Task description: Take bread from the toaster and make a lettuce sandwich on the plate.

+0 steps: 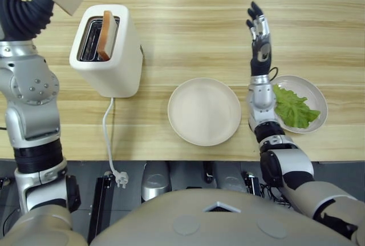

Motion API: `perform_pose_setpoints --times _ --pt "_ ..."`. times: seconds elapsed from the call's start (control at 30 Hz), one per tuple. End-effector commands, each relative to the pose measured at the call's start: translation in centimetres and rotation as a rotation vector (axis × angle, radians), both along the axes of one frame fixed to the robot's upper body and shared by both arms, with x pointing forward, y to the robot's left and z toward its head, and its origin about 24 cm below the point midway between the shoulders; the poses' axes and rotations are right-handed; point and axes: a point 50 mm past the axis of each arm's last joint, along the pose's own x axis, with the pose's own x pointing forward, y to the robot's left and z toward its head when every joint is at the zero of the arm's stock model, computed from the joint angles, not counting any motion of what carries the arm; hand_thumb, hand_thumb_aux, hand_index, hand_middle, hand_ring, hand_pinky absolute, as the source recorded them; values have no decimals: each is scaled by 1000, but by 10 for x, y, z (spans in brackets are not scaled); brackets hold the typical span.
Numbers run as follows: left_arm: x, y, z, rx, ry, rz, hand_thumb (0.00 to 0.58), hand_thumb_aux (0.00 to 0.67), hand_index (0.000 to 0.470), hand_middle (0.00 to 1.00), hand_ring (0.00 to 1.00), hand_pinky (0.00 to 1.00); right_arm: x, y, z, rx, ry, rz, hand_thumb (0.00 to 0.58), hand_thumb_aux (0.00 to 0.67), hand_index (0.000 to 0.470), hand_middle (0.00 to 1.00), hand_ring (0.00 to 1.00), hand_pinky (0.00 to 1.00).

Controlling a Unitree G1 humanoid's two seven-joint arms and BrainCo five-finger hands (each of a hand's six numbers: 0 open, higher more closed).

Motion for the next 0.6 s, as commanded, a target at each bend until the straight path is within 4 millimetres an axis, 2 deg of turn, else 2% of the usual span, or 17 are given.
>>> perform_pose_setpoints --times 0.03,0.13,0.23,0.3,0.37,0.5,0.6 --pt "0 -44 -3 -108 100 -361 580 670 460 1000 1000 1000 1 -29 16 21 -78 -115 0 0 0 0 0 0" --pt "1 -72 -15 -149 228 -579 580 670 460 1000 1000 1000 -2 -55 25 -11 -106 -201 0 0 0 0 0 0" --pt "2 -101 -36 -178 408 -798 580 670 460 1000 1000 1000 -6 -78 30 -62 -119 -269 0 0 0 0 0 0" --pt "5 -116 -59 -150 577 -908 580 670 460 1000 1000 1000 -10 -89 33 -95 -123 -301 0 0 0 0 0 0" --pt "10 -122 -86 -176 745 -955 580 670 460 1000 1000 1000 -12 -97 35 -126 -122 -319 0 0 0 0 0 0" --pt "16 -130 -150 -220 1067 -976 580 670 460 1000 1000 1000 -16 -107 38 -191 -116 -338 0 0 0 0 0 0" --pt "17 -134 -184 -193 1223 -971 580 670 460 1000 1000 1000 -18 -112 37 -244 -100 -341 0 0 0 0 0 0"
